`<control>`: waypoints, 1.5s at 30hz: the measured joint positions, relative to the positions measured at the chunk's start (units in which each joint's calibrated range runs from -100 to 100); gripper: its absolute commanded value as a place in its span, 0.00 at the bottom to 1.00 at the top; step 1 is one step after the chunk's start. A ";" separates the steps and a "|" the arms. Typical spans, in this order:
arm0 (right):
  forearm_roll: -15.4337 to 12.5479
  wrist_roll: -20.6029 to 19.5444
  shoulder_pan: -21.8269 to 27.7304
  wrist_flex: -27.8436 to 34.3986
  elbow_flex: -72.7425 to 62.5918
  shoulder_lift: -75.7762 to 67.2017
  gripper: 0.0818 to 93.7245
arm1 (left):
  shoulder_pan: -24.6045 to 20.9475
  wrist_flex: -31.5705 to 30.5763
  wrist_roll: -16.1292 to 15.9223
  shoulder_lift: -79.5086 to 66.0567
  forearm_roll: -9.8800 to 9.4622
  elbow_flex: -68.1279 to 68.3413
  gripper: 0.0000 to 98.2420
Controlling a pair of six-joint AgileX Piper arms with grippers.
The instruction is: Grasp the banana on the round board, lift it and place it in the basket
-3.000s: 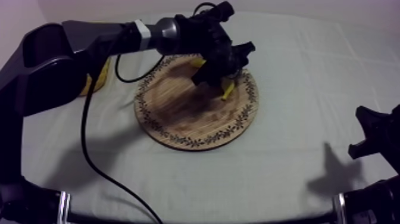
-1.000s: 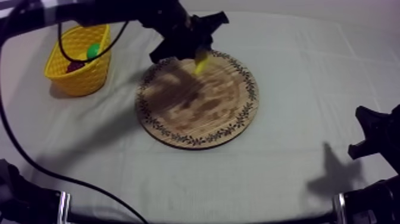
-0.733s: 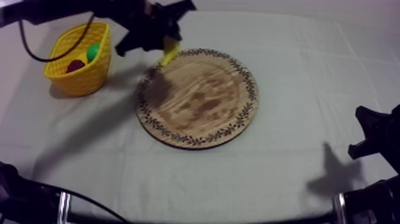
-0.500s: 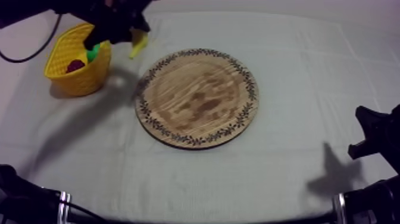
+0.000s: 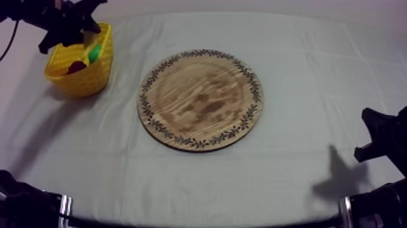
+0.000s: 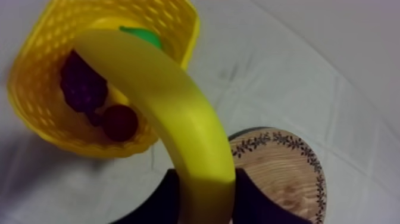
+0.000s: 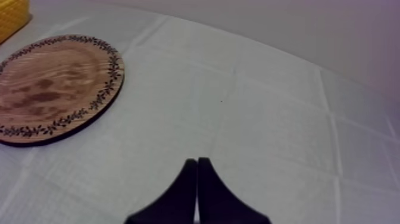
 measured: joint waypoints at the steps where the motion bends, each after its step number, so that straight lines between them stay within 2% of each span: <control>1: 0.00 0.01 0.00 0.00 0.00 0.00 0.00 | -0.56 0.02 -0.39 -0.09 0.00 0.00 0.00; 16: 0.00 -0.14 0.00 -0.07 0.00 0.00 0.00 | -7.22 -6.85 -6.08 0.98 -2.24 -0.86 0.00; 29: 0.00 -0.10 0.00 -0.07 0.00 0.00 0.00 | -9.87 -15.07 -12.12 3.80 -2.26 2.32 0.00; 38: 0.00 -0.09 0.00 -0.07 0.00 0.00 0.00 | -11.39 -16.99 -16.12 7.33 -2.26 2.59 0.00; 45: 0.00 -0.09 0.00 -0.07 0.00 0.00 0.00 | -12.27 -16.75 -17.36 10.18 -2.21 2.06 0.00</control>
